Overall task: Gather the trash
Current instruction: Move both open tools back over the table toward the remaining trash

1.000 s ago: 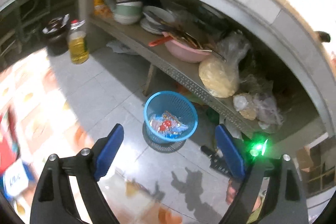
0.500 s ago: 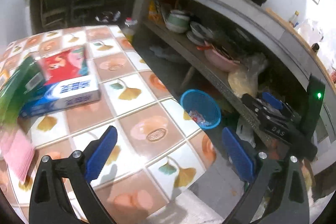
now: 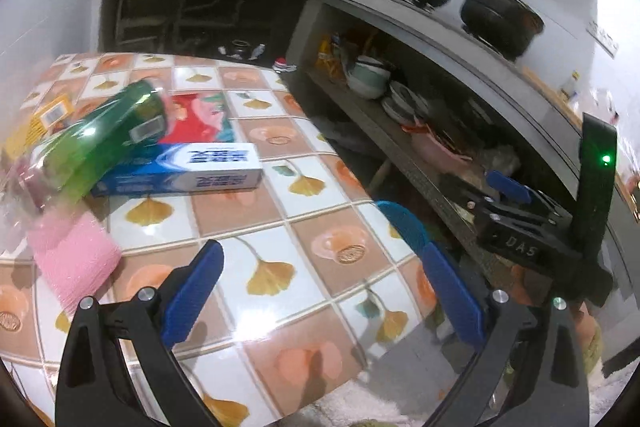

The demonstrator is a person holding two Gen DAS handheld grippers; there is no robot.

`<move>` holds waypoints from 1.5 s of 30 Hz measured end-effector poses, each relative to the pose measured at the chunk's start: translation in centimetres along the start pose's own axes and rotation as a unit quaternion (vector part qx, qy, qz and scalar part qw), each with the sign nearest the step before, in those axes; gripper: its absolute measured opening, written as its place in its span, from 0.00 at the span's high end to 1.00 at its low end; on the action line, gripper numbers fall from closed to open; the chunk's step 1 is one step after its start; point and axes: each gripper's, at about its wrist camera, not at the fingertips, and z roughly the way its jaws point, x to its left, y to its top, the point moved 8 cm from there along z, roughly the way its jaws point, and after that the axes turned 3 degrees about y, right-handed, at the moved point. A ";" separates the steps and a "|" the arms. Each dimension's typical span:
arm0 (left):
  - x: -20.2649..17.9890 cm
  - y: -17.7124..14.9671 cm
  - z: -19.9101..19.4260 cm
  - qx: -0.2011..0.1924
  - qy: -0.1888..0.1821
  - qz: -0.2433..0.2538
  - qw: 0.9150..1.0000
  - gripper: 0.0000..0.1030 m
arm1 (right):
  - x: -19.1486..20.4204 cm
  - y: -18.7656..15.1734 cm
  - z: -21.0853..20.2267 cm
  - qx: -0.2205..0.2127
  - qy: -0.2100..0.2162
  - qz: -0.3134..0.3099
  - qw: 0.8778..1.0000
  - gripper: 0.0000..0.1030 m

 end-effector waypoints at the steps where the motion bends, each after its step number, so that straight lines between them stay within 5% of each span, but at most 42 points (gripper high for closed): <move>1: 0.6 0.0 -0.1 -0.003 0.007 -0.004 1.000 0.05 | 0.2 0.1 0.0 0.000 -0.003 -0.003 1.000 0.08; 12: 3.4 -0.4 -1.4 -0.015 -0.019 -0.030 0.999 0.05 | 3.4 1.7 -0.4 -0.022 -0.011 -0.018 1.000 0.08; 24: 5.3 -0.7 -2.8 -0.042 -0.050 -0.042 0.997 0.05 | 5.3 1.8 -0.6 -0.041 0.035 -0.007 0.999 0.08; 37: 9.2 -0.4 -6.0 -0.109 0.034 0.004 0.993 0.05 | 7.8 1.6 0.4 -0.035 0.118 0.000 0.992 0.08; 45: 12.1 -1.3 -6.0 -0.096 0.086 0.030 0.991 0.05 | 9.0 0.7 1.7 0.004 0.169 0.008 0.986 0.08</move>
